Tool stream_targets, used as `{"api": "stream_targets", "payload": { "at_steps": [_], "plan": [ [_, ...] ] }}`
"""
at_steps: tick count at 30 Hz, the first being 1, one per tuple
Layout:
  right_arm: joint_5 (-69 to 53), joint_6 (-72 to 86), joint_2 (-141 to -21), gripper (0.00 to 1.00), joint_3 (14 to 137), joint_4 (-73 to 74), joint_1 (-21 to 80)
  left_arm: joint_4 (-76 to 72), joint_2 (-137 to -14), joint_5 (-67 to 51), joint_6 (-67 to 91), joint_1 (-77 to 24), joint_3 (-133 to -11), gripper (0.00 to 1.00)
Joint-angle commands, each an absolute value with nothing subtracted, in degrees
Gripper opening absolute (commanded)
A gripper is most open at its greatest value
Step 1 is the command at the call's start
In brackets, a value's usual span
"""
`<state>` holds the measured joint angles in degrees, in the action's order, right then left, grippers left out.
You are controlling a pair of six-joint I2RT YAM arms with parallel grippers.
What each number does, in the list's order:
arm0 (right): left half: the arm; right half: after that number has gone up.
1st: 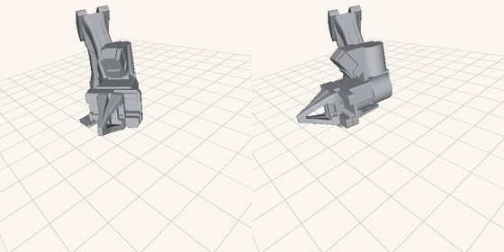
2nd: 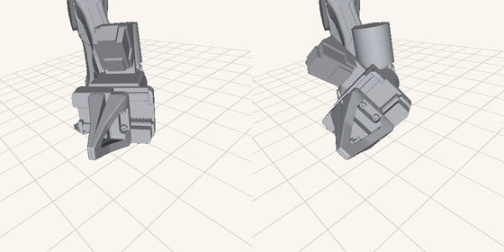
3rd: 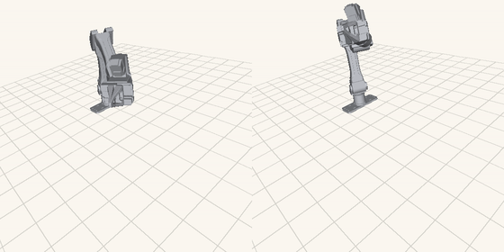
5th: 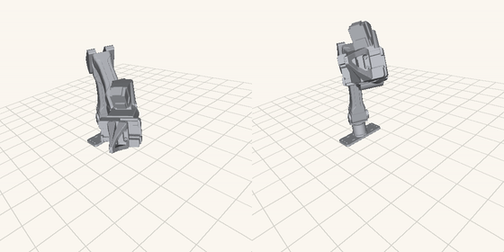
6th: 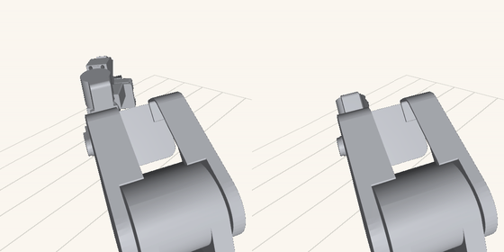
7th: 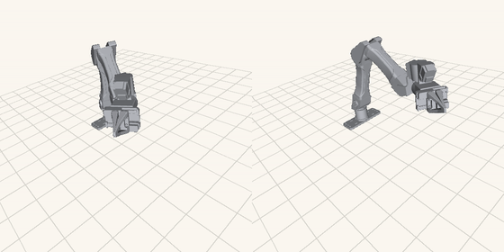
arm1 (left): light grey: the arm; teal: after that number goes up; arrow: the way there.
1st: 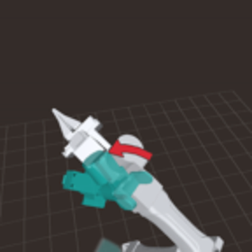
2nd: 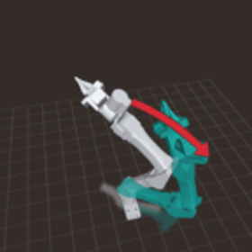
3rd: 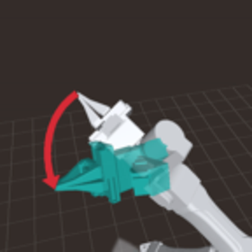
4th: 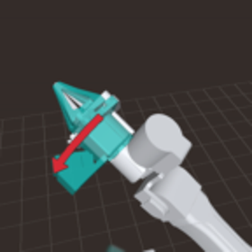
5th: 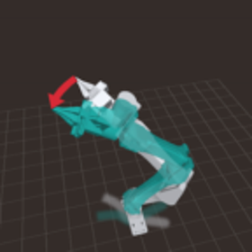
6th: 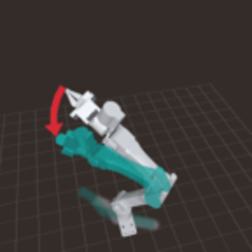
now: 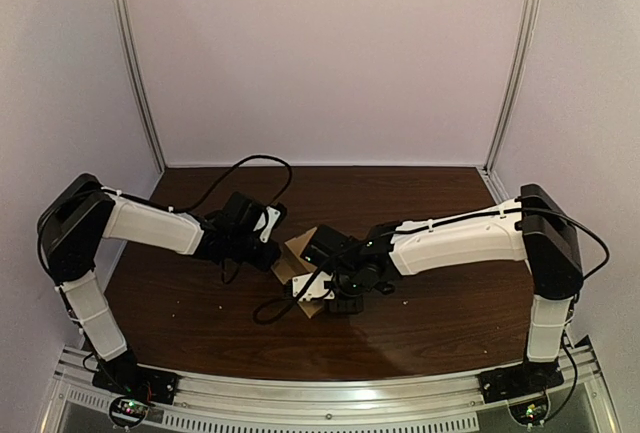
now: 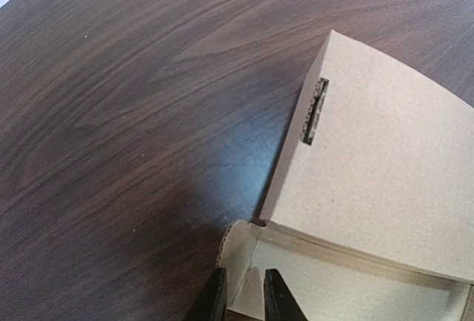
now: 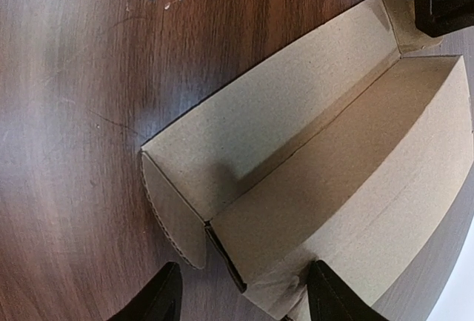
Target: Fold the paper box
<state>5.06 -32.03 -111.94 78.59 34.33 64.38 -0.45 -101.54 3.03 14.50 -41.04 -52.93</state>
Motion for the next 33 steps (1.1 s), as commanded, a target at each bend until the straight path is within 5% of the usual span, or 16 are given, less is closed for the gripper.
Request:
{"api": "stream_targets", "payload": {
  "at_steps": [1,15,25,28,33],
  "plan": [
    [3.3,-30.5,-115.7,0.59,75.0,40.2,63.9,-4.8,-102.0,1.1,14.0,-39.6,-51.5,0.19],
    [8.6,-35.1,-111.5,0.64,75.2,38.8,63.8,-5.8,-103.6,-4.8,13.4,-37.4,-51.1,0.17],
    [3.7,-38.9,-101.7,0.7,77.8,44.4,62.7,-2.7,-99.8,-2.4,12.7,-37.0,-50.7,0.33],
    [2.8,-37.8,-100.1,0.98,78.2,43.9,61.7,-3.4,-101.2,-3.8,12.8,-36.8,-50.9,0.34],
    [5.6,-29.4,-97.1,1.0,79.3,39.1,57.0,-4.0,-102.6,-5.8,12.4,-36.8,-51.1,0.34]
  ]
}}
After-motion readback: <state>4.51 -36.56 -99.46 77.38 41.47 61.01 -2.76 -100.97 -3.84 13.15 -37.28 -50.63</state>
